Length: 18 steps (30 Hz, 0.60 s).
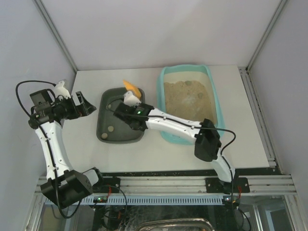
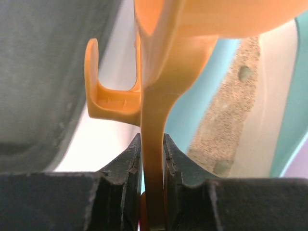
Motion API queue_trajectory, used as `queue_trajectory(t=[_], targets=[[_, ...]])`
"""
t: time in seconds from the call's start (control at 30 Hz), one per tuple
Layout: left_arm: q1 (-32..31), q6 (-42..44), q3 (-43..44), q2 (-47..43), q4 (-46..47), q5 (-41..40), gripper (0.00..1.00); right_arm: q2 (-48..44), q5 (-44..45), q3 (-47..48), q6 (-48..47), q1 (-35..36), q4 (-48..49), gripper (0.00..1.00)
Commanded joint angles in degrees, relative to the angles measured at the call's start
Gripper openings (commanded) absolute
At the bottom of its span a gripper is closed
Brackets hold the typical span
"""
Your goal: Clean the litter box
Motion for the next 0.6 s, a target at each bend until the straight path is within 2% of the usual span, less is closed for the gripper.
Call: queue_trajectory(t=[0.0, 0.2, 0.33, 0.47, 0.57], targets=[[-2.48, 1.99, -2.28, -0.36, -0.79, 6.29, 1.0, -10.4, 1.44, -1.47, 5.06, -4.56, -7.11, 0.0], [-7.69, 2.88, -4.58, -0.75, -0.76, 3.7, 1.0, -19.43, -4.11, -11.46, 8.28, -12.18, -13.15, 0.0], [-9.27, 1.9, -5.4, 0.02, 1.15, 4.09, 1.0, -22.68, -15.3, -16.31, 9.73, -20.96, -12.68, 0.0], [-9.74, 1.92, -3.61, 1.64, -0.53, 6.73, 1.0, -20.52, -18.08, -15.74, 7.34, -25.25, -13.42, 0.0], [-9.8, 2.11, -3.25, 1.48, -0.79, 7.37, 1.0, -14.65, -12.26, -12.18, 7.8, -26.17, -19.25, 0.0]])
